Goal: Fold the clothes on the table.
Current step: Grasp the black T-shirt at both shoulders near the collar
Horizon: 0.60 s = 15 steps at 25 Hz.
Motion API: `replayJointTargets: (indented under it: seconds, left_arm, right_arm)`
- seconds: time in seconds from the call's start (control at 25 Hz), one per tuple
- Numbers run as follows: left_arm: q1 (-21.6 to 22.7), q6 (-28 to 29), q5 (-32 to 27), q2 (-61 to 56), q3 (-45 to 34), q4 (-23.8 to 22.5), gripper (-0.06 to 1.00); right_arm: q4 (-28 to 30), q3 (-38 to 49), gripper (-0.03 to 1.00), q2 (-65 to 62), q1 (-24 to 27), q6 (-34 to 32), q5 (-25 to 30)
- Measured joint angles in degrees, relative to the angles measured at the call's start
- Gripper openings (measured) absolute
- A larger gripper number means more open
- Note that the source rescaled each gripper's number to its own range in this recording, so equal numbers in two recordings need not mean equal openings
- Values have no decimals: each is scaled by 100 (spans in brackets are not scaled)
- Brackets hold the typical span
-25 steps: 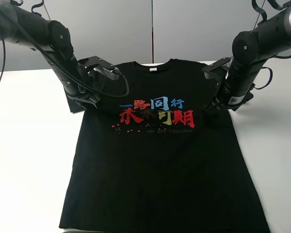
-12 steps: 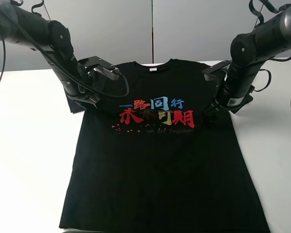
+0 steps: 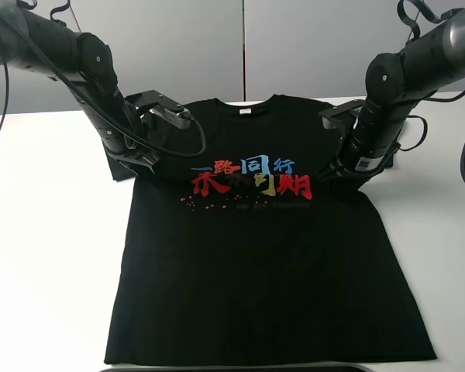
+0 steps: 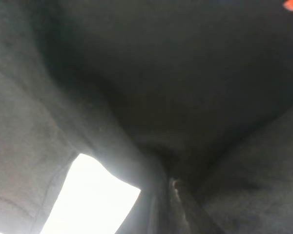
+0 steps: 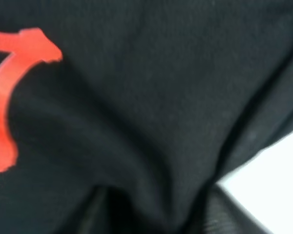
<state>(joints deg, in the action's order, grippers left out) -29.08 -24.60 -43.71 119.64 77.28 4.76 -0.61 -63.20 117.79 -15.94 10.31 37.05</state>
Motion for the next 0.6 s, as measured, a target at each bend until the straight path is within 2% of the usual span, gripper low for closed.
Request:
replayJointTargets:
  seconds: [0.08, 0.16, 0.44, 0.6]
  left_arm:
    - [0, 0, 0, 0, 0, 11, 0]
    - [0, 0, 0, 0, 0, 11, 0]
    - [0, 0, -8, 0, 3, 23, 0]
    - [-9, 0, 26, -36, 3, 51, 0]
  right_arm:
    - [-66, 0, 11, 0, 0, 0, -16]
    - [-79, 0, 1, 0, 0, -55, -42]
    - [-20, 11, 0, -61, 0, -142, -127]
    - [378, 56, 0, -251, 0, -372, -213]
